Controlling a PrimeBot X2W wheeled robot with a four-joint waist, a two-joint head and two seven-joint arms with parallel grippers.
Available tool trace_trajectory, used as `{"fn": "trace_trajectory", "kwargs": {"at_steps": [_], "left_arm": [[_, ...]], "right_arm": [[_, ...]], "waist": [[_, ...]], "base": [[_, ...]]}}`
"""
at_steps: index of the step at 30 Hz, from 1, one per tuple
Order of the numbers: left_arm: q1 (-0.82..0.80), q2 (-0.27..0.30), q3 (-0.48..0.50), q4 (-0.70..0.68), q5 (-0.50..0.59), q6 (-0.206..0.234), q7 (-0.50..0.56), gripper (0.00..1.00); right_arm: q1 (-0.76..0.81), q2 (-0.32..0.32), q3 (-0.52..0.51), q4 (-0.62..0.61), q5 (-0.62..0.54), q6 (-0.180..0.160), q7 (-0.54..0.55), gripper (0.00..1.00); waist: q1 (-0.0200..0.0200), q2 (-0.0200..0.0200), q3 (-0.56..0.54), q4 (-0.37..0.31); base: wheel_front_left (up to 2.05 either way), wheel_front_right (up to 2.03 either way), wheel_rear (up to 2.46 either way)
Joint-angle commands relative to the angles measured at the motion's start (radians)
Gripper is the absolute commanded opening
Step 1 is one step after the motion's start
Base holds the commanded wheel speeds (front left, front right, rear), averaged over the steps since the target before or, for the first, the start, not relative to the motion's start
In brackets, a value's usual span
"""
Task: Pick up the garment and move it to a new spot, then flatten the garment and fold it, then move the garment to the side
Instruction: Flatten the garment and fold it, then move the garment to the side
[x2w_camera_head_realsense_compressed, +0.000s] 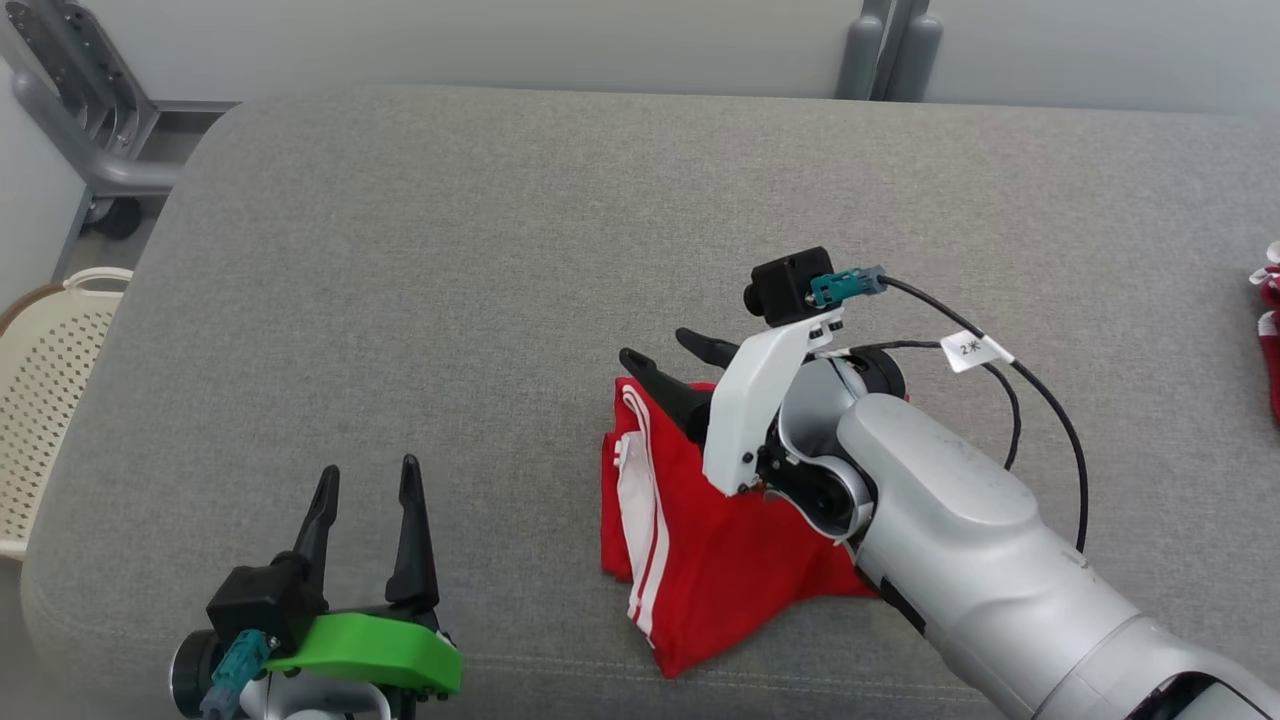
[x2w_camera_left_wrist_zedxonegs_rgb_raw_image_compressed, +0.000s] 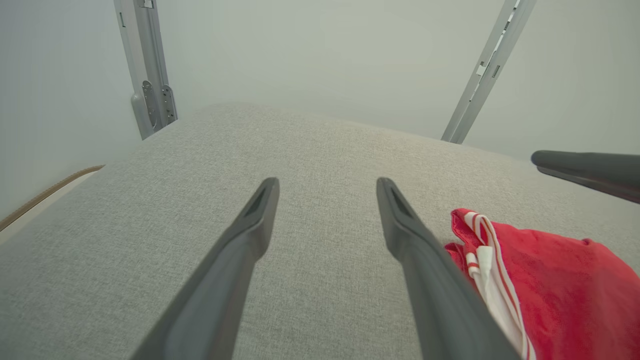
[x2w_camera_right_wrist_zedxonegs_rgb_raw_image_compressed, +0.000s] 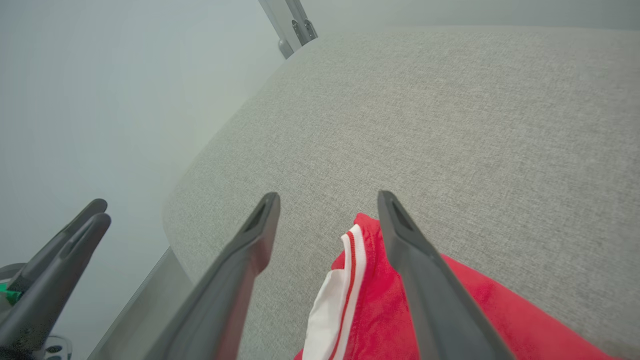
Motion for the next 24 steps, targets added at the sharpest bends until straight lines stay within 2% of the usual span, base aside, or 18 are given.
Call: {"fn": "trace_trajectory", "kwargs": {"at_steps": [1, 5, 6, 7, 8, 12, 16, 21, 24], "left_arm": [[0.005, 0.001, -0.001, -0.002, 0.012, -0.003, -0.005, 1.00], [0.014, -0.002, -0.014, -0.007, 0.019, -0.002, -0.005, 1.00], [0.014, -0.002, -0.014, -0.007, 0.019, -0.002, -0.005, 1.00], [0.019, -0.001, -0.019, -0.008, 0.021, -0.001, -0.005, 1.00], [0.019, -0.001, -0.019, -0.008, 0.021, -0.001, -0.005, 1.00], [0.026, 0.000, -0.027, -0.013, 0.021, 0.002, 0.000, 1.00], [0.028, 0.003, -0.030, -0.020, 0.020, 0.006, 0.002, 1.00], [0.018, 0.011, -0.033, -0.031, 0.020, 0.007, 0.011, 1.00], [0.005, 0.014, -0.036, -0.036, 0.024, 0.008, 0.015, 1.00]], "right_arm": [[-0.007, -0.007, -0.010, 0.008, -0.012, 0.000, -0.012, 1.00], [0.025, -0.078, -0.047, -0.005, -0.035, 0.000, -0.034, 1.00], [0.025, -0.078, -0.047, -0.005, -0.035, 0.000, -0.034, 1.00], [0.054, -0.119, -0.059, -0.023, -0.034, 0.000, -0.035, 1.00], [0.054, -0.119, -0.059, -0.023, -0.034, 0.000, -0.035, 1.00], [0.131, -0.211, -0.084, -0.061, -0.028, 0.000, -0.016, 1.00], [0.206, -0.274, -0.099, -0.093, -0.042, 0.000, 0.007, 1.00], [0.264, -0.301, -0.122, -0.112, -0.048, 0.000, 0.030, 1.00], [0.276, -0.296, -0.138, -0.105, -0.050, 0.000, 0.042, 1.00]], "waist": [[0.0000, 0.0000, -0.009, -0.017], [0.0000, 0.0000, -0.018, -0.038], [0.0000, 0.0000, -0.018, -0.038], [0.0000, 0.0000, -0.022, -0.050], [0.0000, 0.0000, -0.022, -0.050], [0.0000, 0.0000, -0.024, -0.074], [0.0000, 0.0000, -0.016, -0.096], [0.0000, 0.0000, 0.007, -0.101], [0.0000, 0.0000, 0.024, -0.089]], "base": [[0.00, 0.00, 0.00], [0.00, 0.00, 0.00], [0.00, 0.00, 0.00], [0.00, 0.00, 0.00], [0.00, 0.00, 0.00], [0.00, 0.00, 0.00], [0.00, 0.00, 0.00], [0.00, 0.00, 0.00], [0.00, 0.00, 0.00]]}}
